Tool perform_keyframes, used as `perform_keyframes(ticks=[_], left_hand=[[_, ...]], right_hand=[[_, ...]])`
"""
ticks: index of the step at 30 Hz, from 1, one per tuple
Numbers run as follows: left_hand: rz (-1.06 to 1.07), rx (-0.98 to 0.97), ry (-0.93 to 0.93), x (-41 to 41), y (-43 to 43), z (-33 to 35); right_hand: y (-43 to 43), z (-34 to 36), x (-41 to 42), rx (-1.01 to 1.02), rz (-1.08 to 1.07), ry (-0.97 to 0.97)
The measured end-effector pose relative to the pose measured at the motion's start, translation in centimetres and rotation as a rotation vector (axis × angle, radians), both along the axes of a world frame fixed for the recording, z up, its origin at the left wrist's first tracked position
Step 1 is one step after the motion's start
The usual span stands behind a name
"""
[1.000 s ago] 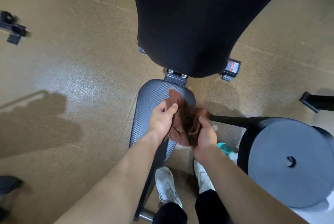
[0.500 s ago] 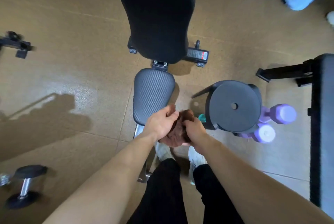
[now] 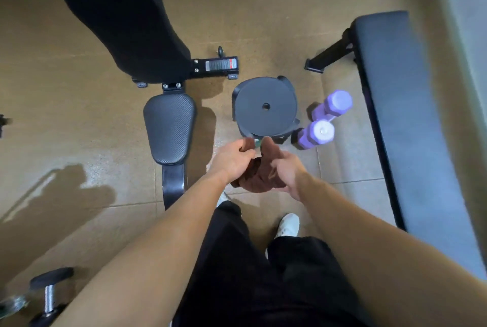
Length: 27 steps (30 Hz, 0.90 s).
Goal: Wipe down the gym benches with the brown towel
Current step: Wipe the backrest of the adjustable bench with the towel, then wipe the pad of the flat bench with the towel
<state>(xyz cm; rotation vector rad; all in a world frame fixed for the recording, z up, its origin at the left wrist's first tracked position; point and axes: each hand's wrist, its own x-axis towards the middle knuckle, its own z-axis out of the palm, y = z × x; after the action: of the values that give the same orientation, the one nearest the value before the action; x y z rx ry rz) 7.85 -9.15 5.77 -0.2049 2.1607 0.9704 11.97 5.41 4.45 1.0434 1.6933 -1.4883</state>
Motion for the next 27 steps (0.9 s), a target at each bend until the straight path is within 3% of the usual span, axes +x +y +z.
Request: perform_keyframes(ticks=[6, 14, 23, 27], left_hand=[[-0.338, -0.066, 0.066, 3.4, 12.6, 2.8], [-0.653, -0.051, 0.15, 9.4, 28.6, 6.0], [-0.809, -0.016, 0.272, 18.2, 42.9, 7.6], [-0.869, 0.011, 0.199, 20.6, 47.0, 6.3]], right_hand=[[11.7, 1.9, 7.8, -0.02, -0.405, 0.083], [25.5, 4.1, 19.6, -0.227, -0.946, 0.131], [36.8, 0.8, 35.5, 0.071, -1.408, -0.065], [38.1, 2.1, 41.5, 0.097, -1.628, -0.133]])
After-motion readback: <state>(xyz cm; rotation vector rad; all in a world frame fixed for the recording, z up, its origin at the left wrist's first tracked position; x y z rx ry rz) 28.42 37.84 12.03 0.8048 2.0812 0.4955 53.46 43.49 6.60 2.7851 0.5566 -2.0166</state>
